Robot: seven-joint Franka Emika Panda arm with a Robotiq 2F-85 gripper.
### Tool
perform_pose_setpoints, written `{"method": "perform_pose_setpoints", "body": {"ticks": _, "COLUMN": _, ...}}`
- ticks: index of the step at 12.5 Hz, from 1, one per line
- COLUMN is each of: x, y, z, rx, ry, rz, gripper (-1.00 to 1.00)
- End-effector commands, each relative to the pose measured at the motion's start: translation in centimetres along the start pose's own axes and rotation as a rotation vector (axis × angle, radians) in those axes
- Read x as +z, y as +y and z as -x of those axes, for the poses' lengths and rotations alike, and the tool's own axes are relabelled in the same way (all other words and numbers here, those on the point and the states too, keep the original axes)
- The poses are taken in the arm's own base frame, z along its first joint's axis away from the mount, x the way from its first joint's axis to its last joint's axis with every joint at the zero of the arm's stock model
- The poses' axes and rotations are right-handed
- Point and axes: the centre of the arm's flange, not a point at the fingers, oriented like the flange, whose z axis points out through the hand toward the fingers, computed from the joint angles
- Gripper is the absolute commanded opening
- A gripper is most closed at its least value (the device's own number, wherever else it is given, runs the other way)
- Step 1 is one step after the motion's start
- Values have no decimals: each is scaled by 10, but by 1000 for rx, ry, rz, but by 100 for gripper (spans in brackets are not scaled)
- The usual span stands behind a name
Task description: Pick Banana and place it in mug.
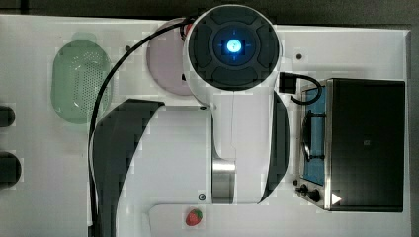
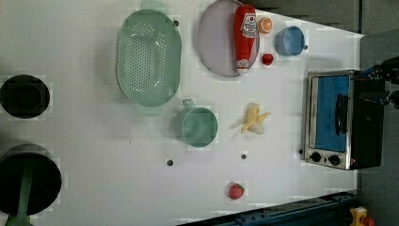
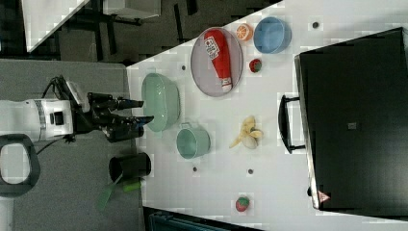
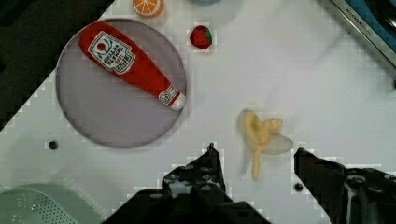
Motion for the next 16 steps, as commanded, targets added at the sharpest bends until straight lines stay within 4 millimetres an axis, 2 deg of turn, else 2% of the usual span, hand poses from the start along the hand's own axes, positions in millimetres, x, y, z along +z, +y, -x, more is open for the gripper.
{"method": "perform_pose_setpoints", "body": {"ticks": 1, "x": -45, "y": 130, "z": 57, "rx": 14, "ry": -66, "rz": 14, "gripper": 54}}
{"method": "perform_pose_setpoints", "body": {"ticks": 3, "x": -27, "y": 130, "z": 58, "rx": 7, "ry": -92, "rz": 38, "gripper": 100}}
{"method": "perform_pose_setpoints", "body": {"ticks": 4, "x": -9, "y": 128, "z": 59, "rx": -5, "ry": -113, "rz": 58, "gripper": 100}}
{"method": "perform_pose_setpoints", "body": {"ticks": 8, "x": 80, "y": 107, "z": 56, "rx": -124, "ry": -112, "rz": 62, "gripper": 100}}
{"method": "perform_pose_setpoints", "body": {"ticks": 11, "x": 157, "y": 92, "z": 49, "rx": -291, "ry": -79, "rz": 33, "gripper": 100}}
{"method": "perform_pose_setpoints", "body": {"ticks": 13, "x": 206, "y": 86, "z": 45, "rx": -465, "ry": -65, "rz": 19, "gripper": 100}}
{"method": "perform_pose_setpoints", "body": {"ticks": 16, "x": 261, "y": 77, "z": 41, "rx": -665, "ry": -60, "rz": 13, "gripper": 100}}
